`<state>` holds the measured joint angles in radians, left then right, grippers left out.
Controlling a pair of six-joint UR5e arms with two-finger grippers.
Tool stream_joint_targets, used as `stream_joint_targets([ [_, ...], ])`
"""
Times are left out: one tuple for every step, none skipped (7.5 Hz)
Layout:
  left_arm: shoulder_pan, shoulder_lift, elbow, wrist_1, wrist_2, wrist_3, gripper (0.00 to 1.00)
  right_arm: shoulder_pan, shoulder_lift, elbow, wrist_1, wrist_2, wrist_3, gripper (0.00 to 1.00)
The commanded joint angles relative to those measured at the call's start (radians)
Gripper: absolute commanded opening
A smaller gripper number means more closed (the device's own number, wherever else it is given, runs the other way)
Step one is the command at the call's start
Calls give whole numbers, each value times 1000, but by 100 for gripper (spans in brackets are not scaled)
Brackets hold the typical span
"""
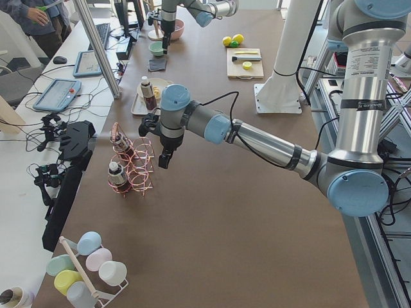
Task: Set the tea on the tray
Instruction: 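Carry the bottle with the right gripper onto the white tray beside the plate, then release the bottle and lift the right gripper away from the tray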
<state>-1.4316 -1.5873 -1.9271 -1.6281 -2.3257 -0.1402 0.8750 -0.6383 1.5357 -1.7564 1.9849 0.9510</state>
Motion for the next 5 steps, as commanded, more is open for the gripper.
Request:
stream_joint_targets([
  [-12, 50, -3, 4, 0, 22, 90, 140, -368, 300, -26, 116, -275, 100],
  [-35, 59, -6, 5, 0, 22, 90, 210, -497, 369, -26, 159, -394, 100],
  [-44, 66, -9, 4, -1, 21, 90, 284, -632, 432, -25, 195, -522, 100],
  [-44, 67, -4, 2, 0, 18, 96, 370, -752, 463, -20, 227, -660, 100],
  [-44, 69, -3, -2, 0, 24, 97, 460, -837, 459, -21, 253, -842, 100],
])
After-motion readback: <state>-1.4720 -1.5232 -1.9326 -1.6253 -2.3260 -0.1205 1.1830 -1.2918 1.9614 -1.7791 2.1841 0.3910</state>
